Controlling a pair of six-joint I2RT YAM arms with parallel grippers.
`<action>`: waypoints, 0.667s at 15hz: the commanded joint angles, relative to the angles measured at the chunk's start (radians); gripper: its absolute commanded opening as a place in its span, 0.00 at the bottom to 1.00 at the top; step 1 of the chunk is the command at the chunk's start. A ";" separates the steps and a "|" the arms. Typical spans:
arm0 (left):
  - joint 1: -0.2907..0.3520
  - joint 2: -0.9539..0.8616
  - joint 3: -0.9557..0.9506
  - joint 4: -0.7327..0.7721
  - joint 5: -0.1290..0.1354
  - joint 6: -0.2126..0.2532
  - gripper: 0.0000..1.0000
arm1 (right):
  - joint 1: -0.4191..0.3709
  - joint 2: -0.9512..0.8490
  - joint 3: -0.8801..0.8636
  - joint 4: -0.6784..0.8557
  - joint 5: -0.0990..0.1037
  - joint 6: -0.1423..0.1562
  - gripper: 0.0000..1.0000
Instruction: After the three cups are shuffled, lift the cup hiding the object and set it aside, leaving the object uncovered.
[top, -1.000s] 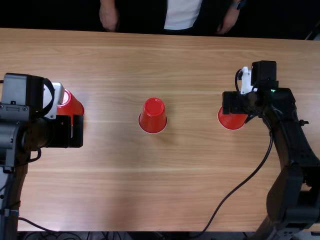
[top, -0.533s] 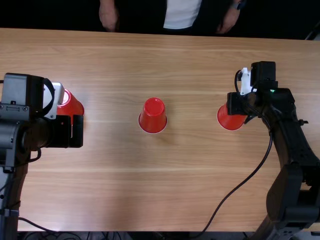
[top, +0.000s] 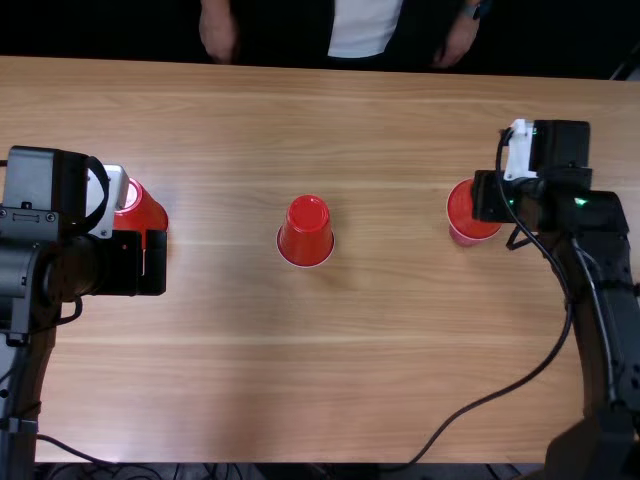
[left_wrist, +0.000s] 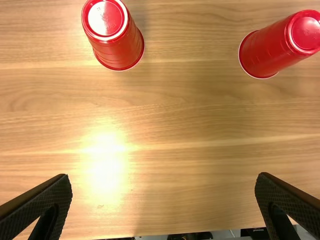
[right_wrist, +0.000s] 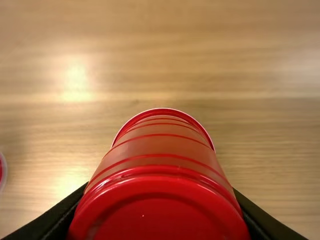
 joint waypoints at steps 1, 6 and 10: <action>-0.009 0.002 0.022 -0.003 -0.004 -0.004 1.00 | -0.044 -0.048 -0.006 -0.002 -0.003 0.015 0.26; -0.009 -0.001 0.021 -0.003 -0.004 -0.002 1.00 | -0.199 -0.133 -0.038 -0.094 -0.003 0.015 0.27; -0.011 -0.002 0.019 -0.003 -0.004 -0.002 1.00 | -0.280 -0.166 -0.181 -0.080 -0.001 0.013 0.28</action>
